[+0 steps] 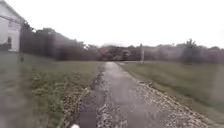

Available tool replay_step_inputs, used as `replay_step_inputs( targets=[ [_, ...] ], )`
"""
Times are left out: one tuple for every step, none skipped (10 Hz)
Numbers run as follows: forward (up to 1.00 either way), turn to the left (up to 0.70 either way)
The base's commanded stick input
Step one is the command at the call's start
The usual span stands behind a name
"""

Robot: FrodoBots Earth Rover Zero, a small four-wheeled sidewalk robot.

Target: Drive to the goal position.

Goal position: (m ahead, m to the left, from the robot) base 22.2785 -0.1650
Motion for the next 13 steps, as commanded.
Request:
replay_step_inputs(
  targets=[
    [0.70,0.00],
    [0.70,0.00],
    [0.70,0.00],
    [0.70,0.00],
    [0.70,0.00],
    [0.70,0.00],
    [0.70,0.00],
    [0.70,0.00],
    [0.70,0.00],
    [0.70,0.00],
    [0.70,0.00],
    [0.70,0.00],
    [0.70,0.00]
  ],
)
